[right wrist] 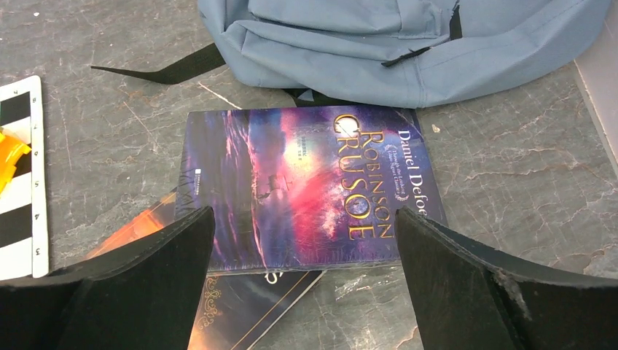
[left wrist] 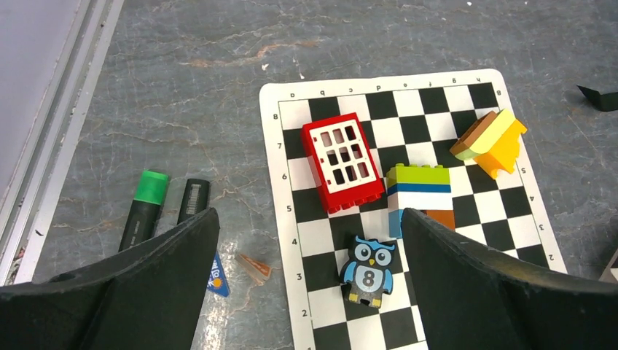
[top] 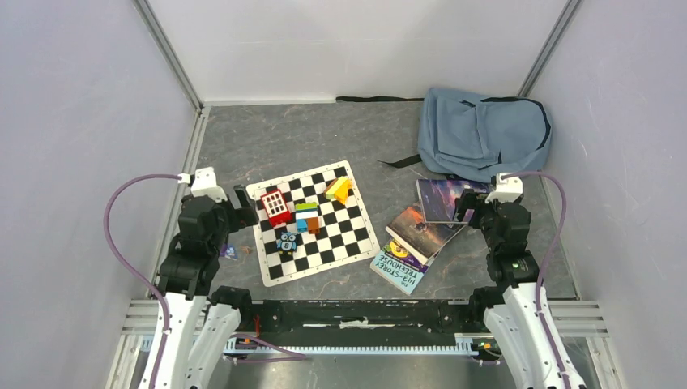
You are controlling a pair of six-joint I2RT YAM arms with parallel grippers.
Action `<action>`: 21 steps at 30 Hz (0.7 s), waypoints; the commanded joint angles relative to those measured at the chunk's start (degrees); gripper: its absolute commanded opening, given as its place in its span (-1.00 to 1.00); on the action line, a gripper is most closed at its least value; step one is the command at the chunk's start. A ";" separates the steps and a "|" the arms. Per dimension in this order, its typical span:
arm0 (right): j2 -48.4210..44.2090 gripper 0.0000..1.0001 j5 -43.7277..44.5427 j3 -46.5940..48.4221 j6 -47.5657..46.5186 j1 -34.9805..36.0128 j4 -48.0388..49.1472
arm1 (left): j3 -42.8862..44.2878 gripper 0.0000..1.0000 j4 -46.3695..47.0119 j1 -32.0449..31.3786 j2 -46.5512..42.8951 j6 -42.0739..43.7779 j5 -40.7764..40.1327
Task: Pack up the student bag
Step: Pick up the student bag at the center of the board.
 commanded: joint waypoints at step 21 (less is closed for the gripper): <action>21.86 0.96 0.18 17.37 7.17 0.12 1.89 | 19.42 0.99 20.40 0.05 33.45 -3.76 20.29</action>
